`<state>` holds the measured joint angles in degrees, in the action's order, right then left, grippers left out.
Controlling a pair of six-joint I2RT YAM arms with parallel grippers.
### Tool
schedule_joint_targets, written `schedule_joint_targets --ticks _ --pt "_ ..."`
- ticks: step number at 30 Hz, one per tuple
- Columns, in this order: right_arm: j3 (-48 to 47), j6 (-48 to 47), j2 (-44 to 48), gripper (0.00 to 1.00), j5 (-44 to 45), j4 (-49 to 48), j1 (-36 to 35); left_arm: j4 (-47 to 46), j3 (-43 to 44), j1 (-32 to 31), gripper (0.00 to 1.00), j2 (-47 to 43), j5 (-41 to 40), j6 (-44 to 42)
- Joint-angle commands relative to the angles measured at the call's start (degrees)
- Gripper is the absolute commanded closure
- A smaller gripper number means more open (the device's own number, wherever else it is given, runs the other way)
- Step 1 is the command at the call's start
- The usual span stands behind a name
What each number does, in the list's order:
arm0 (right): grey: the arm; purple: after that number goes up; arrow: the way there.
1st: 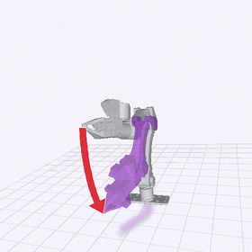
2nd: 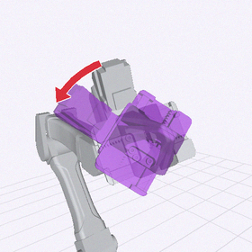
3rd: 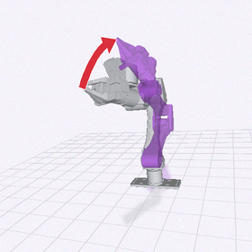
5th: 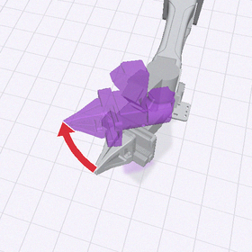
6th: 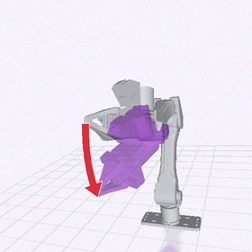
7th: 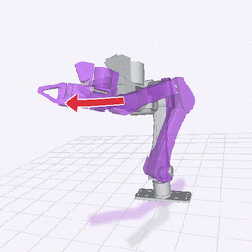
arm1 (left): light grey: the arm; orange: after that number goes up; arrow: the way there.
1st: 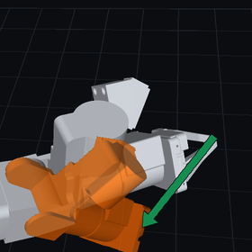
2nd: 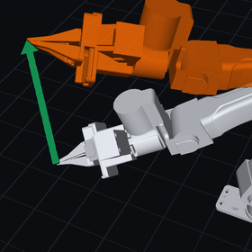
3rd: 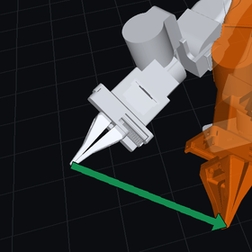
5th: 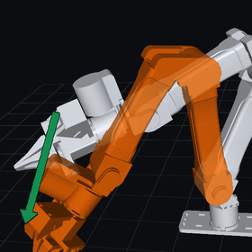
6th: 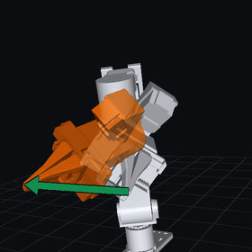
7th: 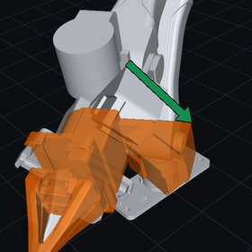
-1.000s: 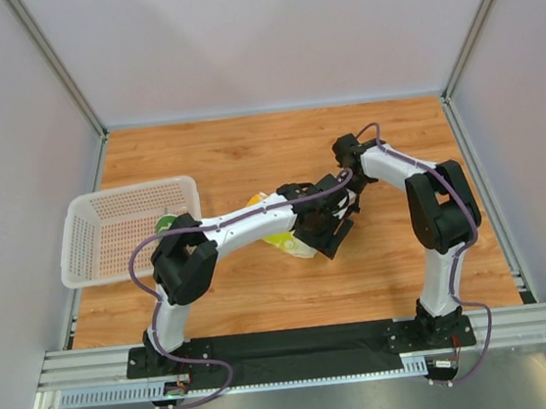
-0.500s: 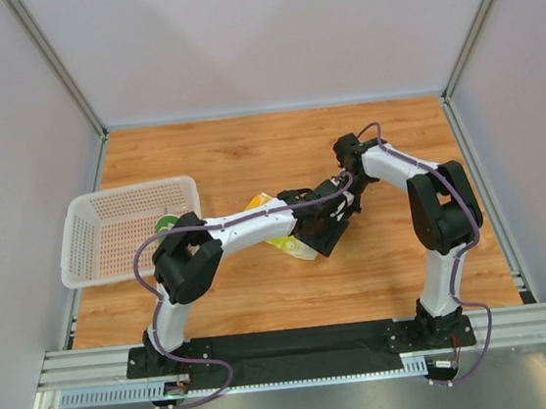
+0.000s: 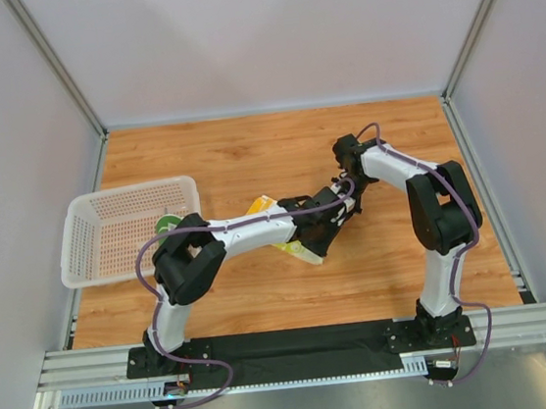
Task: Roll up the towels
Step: Roll the towel
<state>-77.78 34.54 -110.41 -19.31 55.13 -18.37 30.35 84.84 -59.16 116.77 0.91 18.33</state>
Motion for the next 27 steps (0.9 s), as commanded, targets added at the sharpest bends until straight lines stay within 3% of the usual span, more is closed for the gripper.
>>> schedule_joint_targets --ticks 1,5,12,27 --pt "-2.3 0.4 0.9 1.0 -0.6 1.2 -0.1 3.9 -2.7 -0.3 0.73 -1.7 -0.3 0.7" --pt "-3.3 1.0 0.5 1.0 -0.3 1.8 -0.1 3.8 -4.7 -0.3 0.65 -2.6 -0.6 1.4" --pt "-4.8 1.5 -0.5 1.0 -0.4 2.7 -0.1 3.2 -9.0 -0.3 0.64 -4.1 -0.2 2.5" --pt "-7.1 1.3 -2.4 1.0 -0.2 4.0 -0.1 4.3 -9.1 -0.3 0.85 -4.7 0.2 1.9"
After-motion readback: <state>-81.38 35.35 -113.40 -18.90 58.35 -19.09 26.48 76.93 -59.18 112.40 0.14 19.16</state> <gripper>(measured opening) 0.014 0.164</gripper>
